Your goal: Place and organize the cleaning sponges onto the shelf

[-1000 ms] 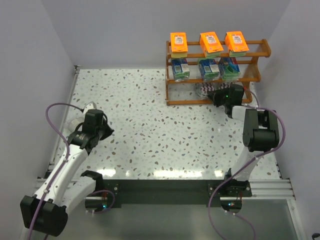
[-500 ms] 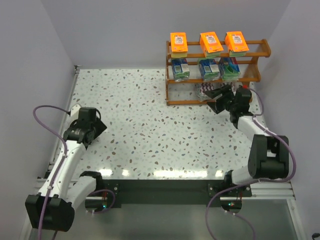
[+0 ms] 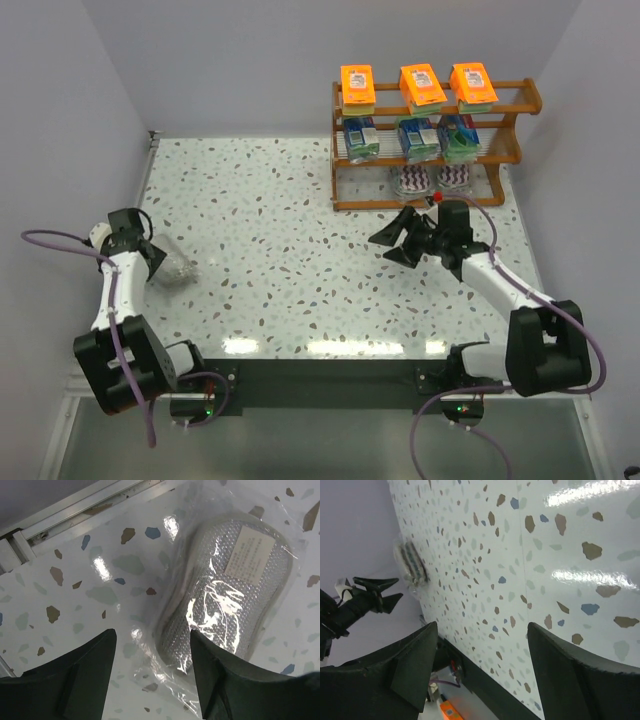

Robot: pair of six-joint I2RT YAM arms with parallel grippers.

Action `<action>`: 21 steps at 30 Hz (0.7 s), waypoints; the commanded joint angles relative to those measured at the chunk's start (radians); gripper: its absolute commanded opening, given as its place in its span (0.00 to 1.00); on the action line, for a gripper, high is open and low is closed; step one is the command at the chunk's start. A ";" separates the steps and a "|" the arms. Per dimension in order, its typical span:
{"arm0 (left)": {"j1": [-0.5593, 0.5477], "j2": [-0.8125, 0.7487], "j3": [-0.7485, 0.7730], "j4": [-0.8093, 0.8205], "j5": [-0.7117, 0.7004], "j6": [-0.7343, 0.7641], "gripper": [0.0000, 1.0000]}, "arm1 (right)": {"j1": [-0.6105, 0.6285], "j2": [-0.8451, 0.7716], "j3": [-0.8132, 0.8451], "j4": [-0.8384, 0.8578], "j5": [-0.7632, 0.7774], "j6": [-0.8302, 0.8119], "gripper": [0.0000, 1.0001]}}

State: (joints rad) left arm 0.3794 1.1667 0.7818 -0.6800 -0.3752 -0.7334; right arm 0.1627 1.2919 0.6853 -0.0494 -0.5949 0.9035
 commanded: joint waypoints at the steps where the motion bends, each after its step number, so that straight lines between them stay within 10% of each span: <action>1: 0.049 0.065 0.036 0.124 0.008 0.037 0.66 | 0.006 -0.040 -0.029 -0.055 -0.029 -0.067 0.76; 13: 0.026 0.126 -0.139 0.414 0.323 0.150 0.45 | 0.043 -0.068 0.003 -0.167 -0.056 -0.175 0.76; 21: -0.244 0.099 -0.277 0.539 0.403 0.033 0.37 | 0.106 -0.040 0.005 -0.135 -0.026 -0.160 0.76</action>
State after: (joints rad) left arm 0.2115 1.2537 0.5789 -0.1310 -0.0700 -0.6579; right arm 0.2504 1.2488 0.6567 -0.1963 -0.6209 0.7559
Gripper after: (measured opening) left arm 0.383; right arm 0.761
